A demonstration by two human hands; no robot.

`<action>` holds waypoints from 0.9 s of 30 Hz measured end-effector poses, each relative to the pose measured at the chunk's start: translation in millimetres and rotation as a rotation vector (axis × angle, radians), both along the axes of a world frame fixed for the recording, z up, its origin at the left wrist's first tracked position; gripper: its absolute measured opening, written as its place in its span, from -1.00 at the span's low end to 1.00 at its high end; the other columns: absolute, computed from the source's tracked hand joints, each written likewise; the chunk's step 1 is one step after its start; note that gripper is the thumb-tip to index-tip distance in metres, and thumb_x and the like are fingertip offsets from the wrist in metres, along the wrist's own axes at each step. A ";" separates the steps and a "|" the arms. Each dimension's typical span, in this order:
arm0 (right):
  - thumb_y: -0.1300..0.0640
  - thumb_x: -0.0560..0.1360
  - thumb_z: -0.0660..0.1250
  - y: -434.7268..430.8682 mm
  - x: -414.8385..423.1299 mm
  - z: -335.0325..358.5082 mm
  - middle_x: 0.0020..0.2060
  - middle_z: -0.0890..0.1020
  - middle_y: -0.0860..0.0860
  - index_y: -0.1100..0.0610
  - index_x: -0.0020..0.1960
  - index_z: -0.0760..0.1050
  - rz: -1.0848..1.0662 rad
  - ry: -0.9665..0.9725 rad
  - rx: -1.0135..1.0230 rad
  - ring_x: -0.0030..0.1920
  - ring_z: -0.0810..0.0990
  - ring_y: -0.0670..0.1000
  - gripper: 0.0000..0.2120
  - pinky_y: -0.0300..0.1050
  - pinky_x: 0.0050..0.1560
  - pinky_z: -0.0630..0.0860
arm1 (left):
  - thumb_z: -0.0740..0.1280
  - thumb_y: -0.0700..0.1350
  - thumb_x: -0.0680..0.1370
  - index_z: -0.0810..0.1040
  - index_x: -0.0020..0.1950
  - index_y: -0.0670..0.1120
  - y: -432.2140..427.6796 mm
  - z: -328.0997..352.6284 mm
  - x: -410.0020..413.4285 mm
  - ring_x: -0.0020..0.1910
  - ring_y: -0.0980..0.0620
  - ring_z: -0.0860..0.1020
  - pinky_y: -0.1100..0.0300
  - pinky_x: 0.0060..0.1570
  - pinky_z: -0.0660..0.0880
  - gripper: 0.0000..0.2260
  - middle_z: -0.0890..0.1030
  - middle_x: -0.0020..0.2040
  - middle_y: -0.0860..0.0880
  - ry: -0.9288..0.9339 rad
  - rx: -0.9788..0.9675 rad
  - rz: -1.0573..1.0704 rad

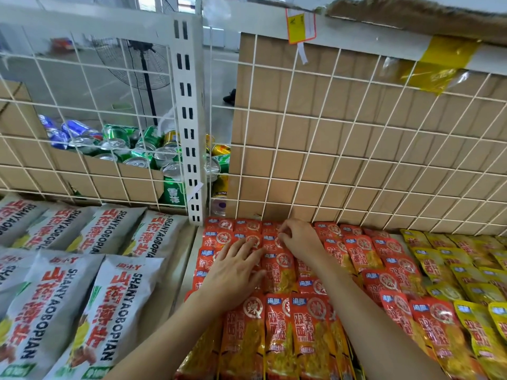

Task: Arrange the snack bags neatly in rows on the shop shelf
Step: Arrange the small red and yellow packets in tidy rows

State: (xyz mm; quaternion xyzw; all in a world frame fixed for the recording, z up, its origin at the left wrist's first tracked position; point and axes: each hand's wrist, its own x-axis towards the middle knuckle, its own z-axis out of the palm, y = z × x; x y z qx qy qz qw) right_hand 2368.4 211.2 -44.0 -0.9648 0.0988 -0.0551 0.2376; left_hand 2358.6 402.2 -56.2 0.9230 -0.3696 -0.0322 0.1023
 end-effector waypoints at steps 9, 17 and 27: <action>0.17 0.49 0.28 0.8 -2.1 -3.0 -0.03 0.60 0.05 0.14 -0.07 0.56 -0.012 -0.009 0.043 0.00 0.53 0.00 -0.90 -0.22 -0.04 0.36 | -0.38 0.31 0.35 0.01 0.51 0.14 -0.1 -5.5 1.6 0.52 0.04 -0.08 0.13 0.43 -0.23 -0.25 0.01 0.54 0.07 -0.012 -0.011 -0.004; 0.15 0.50 0.28 2.2 -4.2 -2.1 -0.01 0.58 0.04 0.13 -0.04 0.54 -0.004 -0.028 0.021 0.02 0.53 0.01 -0.90 -0.21 -0.06 0.37 | -0.14 0.25 0.57 -0.01 0.52 0.11 0.0 -1.2 0.2 0.52 0.05 -0.10 0.13 0.43 -0.24 -0.47 -0.02 0.55 0.07 0.003 -0.001 0.008; -0.04 0.50 0.31 2.3 -32.1 9.8 -0.17 0.52 -0.12 0.02 -0.08 0.51 -0.013 0.084 -0.041 -0.12 0.49 -0.11 -0.86 -0.22 -0.10 0.43 | -0.04 0.22 0.59 -0.13 0.54 -0.02 0.3 -4.4 1.7 0.52 0.08 -0.12 0.18 0.42 -0.25 -0.40 -0.05 0.55 0.03 0.030 -0.022 0.043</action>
